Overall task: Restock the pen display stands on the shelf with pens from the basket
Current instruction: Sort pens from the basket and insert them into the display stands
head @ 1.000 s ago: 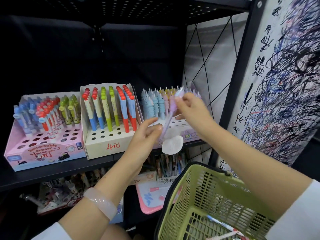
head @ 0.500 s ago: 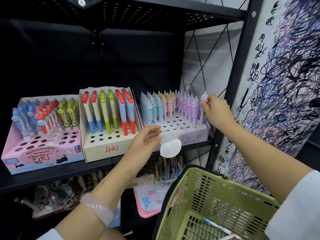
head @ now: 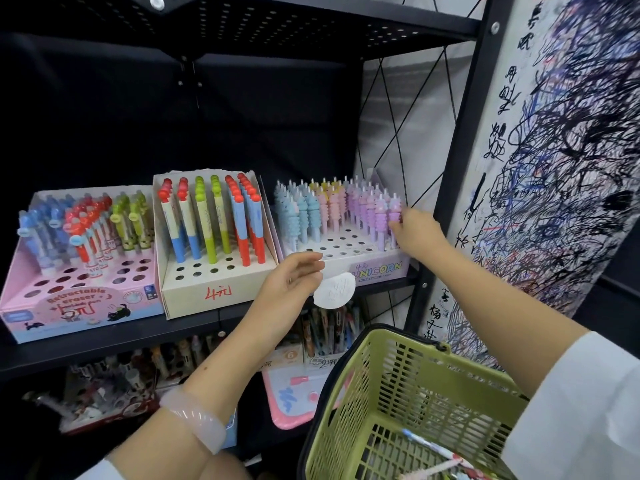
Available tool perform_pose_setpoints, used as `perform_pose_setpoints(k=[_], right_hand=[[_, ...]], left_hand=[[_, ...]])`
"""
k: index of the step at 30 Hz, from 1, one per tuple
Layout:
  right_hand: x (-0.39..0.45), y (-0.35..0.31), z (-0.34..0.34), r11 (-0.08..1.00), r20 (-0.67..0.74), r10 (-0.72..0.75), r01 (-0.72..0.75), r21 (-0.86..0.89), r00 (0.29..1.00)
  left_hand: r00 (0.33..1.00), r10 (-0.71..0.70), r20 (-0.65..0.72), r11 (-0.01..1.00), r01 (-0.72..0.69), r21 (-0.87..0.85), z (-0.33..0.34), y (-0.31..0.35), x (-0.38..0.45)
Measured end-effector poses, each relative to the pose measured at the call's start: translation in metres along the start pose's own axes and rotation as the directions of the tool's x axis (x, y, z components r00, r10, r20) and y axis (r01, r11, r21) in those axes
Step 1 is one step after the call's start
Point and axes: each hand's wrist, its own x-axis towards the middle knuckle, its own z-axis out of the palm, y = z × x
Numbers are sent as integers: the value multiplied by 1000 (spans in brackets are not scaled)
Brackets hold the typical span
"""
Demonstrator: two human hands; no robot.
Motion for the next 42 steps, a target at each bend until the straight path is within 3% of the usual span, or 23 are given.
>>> perform_pose_setpoints(k=[3, 8, 11, 14, 16, 18, 22, 23, 27, 32, 37, 40, 42], right_hand=[[-9, 1, -8, 999, 2, -16, 16, 28, 1000], [-50, 13, -23, 975, -43, -171, 175, 140, 984], [-88, 36, -11, 954, 98, -211, 183, 240, 973], [-128, 80, 22, 983, 298, -182, 171, 62, 937], [-158, 115, 49, 991, 480, -80, 121, -55, 873], [-186, 152, 77, 983, 655, 56, 72, -167, 753], [-233, 215, 119, 927, 780, 291, 39, -373, 553], [-243, 224, 123, 918, 778, 309, 42, -395, 547], [-257, 246, 141, 924, 678, 345, -107, -368, 649], [-264, 236, 186, 899, 706, 419, -154, -410, 571], [-266, 235, 189, 879, 684, 453, -155, -452, 572], [-262, 232, 183, 913, 686, 407, -262, -312, 603], [-249, 228, 172, 908, 621, 385, -399, -124, 683]], left_hand=[[1000, -7, -3, 1000, 7, -14, 5, 3, -2], [996, -22, 82, 1000, 23, -8, 25, -3, -11], [982, -63, 178, 998, 62, 11, 48, -22, -22], [952, -133, 277, 991, 120, 62, 74, -52, -39], [919, -190, 347, 980, 158, 117, 89, -75, -50], [870, -254, 422, 963, 189, 191, 102, -96, -59], [809, -342, 478, 926, 203, 319, 115, -119, -68], [804, -353, 479, 920, 203, 336, 117, -122, -69], [786, -389, 480, 902, 218, 374, 122, -130, -72], [768, -424, 479, 887, 247, 389, 125, -135, -72], [773, -445, 452, 880, 286, 378, 126, -134, -72], [773, -442, 454, 883, 287, 371, 127, -132, -72], [768, -446, 460, 881, 287, 375, 127, -132, -73]])
